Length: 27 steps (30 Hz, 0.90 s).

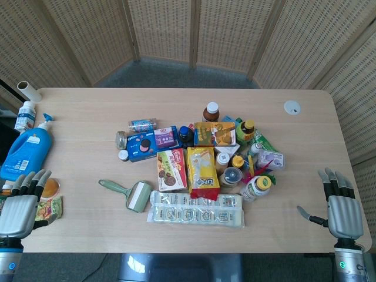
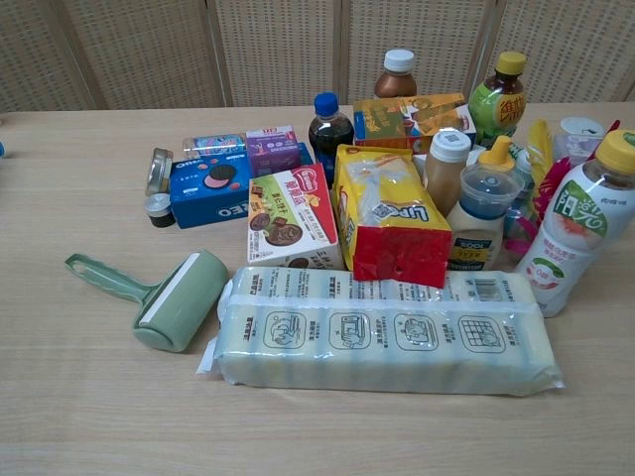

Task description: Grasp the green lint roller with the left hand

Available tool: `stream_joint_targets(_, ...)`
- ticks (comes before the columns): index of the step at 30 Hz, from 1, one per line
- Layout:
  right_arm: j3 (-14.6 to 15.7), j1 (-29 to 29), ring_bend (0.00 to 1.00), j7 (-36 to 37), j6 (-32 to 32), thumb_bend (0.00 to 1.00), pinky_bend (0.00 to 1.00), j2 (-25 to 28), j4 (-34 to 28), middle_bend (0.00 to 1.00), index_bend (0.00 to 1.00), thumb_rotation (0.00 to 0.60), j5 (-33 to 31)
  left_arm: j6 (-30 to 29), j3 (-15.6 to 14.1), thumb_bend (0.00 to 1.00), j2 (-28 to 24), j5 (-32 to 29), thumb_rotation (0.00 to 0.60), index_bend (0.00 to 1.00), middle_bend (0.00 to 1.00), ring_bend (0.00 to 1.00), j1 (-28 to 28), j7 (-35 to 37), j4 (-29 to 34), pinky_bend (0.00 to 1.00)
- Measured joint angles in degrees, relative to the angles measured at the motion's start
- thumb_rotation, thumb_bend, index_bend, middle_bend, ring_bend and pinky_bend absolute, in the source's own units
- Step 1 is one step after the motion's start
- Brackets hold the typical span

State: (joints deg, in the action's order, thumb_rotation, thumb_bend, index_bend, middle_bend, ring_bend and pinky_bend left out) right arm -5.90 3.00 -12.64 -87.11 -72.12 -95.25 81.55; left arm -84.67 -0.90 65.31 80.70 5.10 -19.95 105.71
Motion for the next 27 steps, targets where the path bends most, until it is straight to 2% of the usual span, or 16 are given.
stream_joint_targets(10, 0.56, 0.28, 0.00, 3.14, 0.79, 0.15, 0.00, -1.18, 0.20, 0.00, 0.00, 0.391, 0.75, 3.20, 0.46, 0.04, 0.06, 0.30, 0.600, 0.00, 0.00, 0.01, 1.69, -0.22, -0.34, 0.00)
stream_joint_targets(16, 1.06, -0.51, 0.00, 4.38, 0.10, 0.15, 0.00, -0.90, 0.17, 0.00, 0.00, 0.391, 1.01, 9.93, 1.50, 0.04, 0.87, -2.15, 0.600, 0.00, 0.00, 0.01, 5.23, -1.07, -2.08, 0.00)
stream_joint_targets(21, 1.35, -1.32, 0.00, 4.47, -0.56, 0.15, 0.00, 0.02, -0.58, 0.00, 0.00, 0.394, 0.77, 17.55, 2.82, 0.04, 4.26, -6.86, 0.600, 0.00, 0.00, 0.01, 9.65, -2.66, -5.44, 0.00)
stream_joint_targets(27, 1.39, -2.40, 0.00, 4.74, -1.54, 0.15, 0.00, 1.02, -1.26, 0.00, 0.00, 0.386, 0.17, 22.46, 3.88, 0.04, 11.09, -9.62, 0.600, 0.00, 0.00, 0.01, 13.57, -3.09, -10.99, 0.00)
